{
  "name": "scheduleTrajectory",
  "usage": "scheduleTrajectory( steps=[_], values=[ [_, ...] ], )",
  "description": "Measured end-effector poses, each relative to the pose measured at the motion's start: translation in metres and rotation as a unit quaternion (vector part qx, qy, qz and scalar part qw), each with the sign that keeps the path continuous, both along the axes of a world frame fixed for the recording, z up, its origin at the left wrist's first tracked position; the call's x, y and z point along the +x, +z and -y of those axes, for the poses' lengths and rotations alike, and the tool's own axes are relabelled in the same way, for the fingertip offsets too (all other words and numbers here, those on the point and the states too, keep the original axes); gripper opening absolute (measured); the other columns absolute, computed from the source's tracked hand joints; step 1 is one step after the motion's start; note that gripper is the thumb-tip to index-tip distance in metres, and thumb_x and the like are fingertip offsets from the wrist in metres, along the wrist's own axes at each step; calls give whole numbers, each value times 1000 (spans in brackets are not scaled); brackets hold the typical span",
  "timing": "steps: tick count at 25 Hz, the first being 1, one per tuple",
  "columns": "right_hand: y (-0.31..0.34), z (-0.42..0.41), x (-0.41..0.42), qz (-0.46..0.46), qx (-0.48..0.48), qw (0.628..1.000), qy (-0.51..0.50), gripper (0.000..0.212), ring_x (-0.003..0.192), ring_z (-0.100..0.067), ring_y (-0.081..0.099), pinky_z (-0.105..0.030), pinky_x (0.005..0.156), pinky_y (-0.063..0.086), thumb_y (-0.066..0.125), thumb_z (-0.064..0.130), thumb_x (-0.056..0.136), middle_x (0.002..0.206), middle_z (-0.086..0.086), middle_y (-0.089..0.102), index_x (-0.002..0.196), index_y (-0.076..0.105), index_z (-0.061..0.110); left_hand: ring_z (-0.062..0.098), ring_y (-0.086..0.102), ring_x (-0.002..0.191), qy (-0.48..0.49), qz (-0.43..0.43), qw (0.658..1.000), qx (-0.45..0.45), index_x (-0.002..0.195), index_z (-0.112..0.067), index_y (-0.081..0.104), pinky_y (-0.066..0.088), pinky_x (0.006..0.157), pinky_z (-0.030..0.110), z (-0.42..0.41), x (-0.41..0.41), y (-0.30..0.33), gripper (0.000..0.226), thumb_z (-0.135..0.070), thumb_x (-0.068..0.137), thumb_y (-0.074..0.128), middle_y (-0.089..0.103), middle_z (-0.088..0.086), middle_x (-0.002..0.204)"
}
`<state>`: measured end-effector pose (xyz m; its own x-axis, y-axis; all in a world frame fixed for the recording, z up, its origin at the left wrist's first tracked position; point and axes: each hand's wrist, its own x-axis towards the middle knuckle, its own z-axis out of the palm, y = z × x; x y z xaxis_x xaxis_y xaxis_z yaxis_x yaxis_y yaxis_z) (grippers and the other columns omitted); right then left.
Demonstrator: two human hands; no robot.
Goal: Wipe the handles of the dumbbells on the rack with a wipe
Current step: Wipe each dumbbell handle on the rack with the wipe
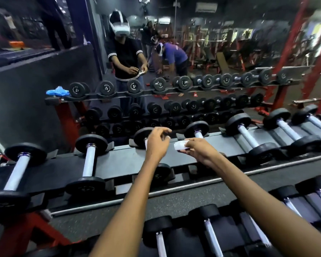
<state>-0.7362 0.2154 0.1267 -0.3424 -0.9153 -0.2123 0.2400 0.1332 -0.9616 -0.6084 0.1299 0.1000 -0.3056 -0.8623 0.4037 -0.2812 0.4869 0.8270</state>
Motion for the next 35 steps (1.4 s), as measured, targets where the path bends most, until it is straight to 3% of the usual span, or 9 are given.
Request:
scheduleTrajectory(
  steps=[3,6,11,14,20,23,25,28,35],
  values=[
    [11,-19,-23,3,-47,998,42,17,74,-17,68,-17,59,55,40,-19,85,76,-14,67,92,54,-11,7,62,77,-102,41,993,31,89,-21,71,51,78,23,-27,-32,11,14,-7,85,68,69,-2,90],
    [4,-33,-57,-33,-74,995,56,12,82,-23,66,-21,75,56,49,-16,83,87,-20,65,89,59,-14,16,66,83,-87,40,995,37,85,-23,71,54,81,33,-43,-60,10,9,-14,85,71,71,0,90],
    [-11,-61,-110,-150,-69,986,26,6,60,-14,65,-20,57,51,65,3,84,75,-16,67,83,60,0,3,51,53,-31,30,995,90,65,-26,65,47,61,28,-85,-109,19,26,-27,91,66,54,-12,51],
    [-10,-79,-126,-252,-66,965,16,16,50,5,58,-10,52,45,72,17,81,68,0,65,86,63,4,12,58,62,2,8,992,124,66,-23,69,52,66,36,-107,-126,22,25,-26,91,66,63,-1,61],
    [5,-106,-137,-370,-71,927,2,21,55,-3,48,-10,48,35,62,23,86,58,9,56,65,58,19,21,46,66,-1,-10,988,151,58,-20,60,38,65,36,-126,-136,22,38,-42,90,61,50,11,65],
    [16,-113,-141,-224,-51,973,8,28,60,-11,50,-17,49,45,49,10,92,66,-1,52,64,52,14,21,45,67,3,-16,986,163,70,-5,58,36,66,34,-132,-126,20,51,-53,88,57,49,10,68],
    [22,-119,-138,-135,-48,989,48,23,71,-17,57,-31,61,56,43,5,95,79,-8,57,76,56,7,19,50,69,-14,-18,980,198,89,-3,65,41,65,32,-140,-120,24,40,-40,96,52,57,6,75],
    [25,-121,-125,-197,-50,976,81,19,70,-17,55,-28,58,48,42,5,96,85,-10,59,87,59,10,4,52,59,-48,-45,967,247,107,-12,64,46,66,23,-148,-110,28,18,-20,101,48,60,-5,74],
    [24,-127,-104,-66,-25,994,77,17,47,-16,60,-25,45,52,51,2,94,79,-17,58,104,38,9,13,56,68,-49,-125,961,241,85,-16,61,46,59,21,-146,-92,17,23,4,94,52,60,5,83]
  ],
)
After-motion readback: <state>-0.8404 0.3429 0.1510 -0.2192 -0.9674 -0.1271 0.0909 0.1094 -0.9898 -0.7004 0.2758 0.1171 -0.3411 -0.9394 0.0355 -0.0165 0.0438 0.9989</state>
